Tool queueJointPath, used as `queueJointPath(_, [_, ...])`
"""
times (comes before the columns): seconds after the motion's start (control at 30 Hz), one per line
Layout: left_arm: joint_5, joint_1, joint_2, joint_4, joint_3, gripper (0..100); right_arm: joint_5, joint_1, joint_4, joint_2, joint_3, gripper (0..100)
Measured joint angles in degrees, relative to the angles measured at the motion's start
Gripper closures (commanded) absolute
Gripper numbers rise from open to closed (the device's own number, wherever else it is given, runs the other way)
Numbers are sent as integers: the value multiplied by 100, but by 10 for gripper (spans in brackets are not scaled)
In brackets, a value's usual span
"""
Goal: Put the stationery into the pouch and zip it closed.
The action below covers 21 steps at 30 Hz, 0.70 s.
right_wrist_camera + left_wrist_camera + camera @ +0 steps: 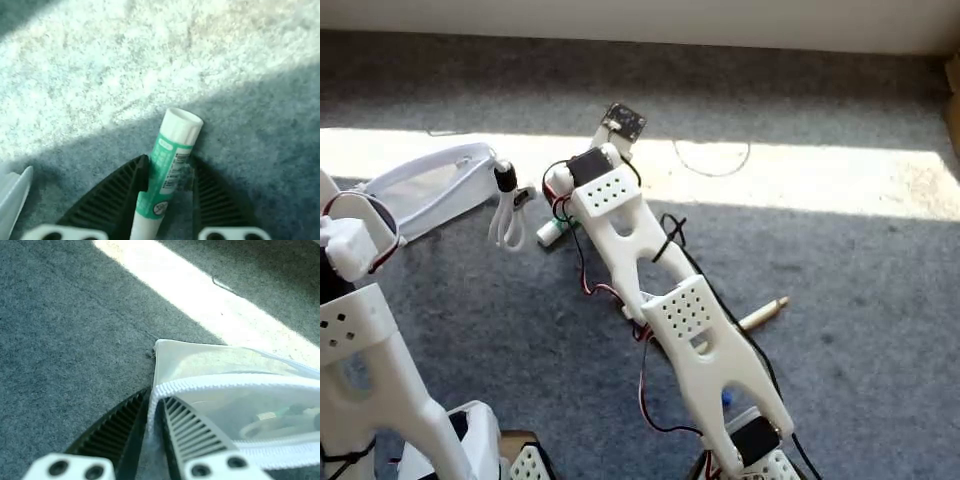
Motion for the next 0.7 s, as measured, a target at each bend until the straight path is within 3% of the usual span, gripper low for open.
queueJointPath(0.7, [0,0,0,0,0,993,237,0,396,114,-79,916])
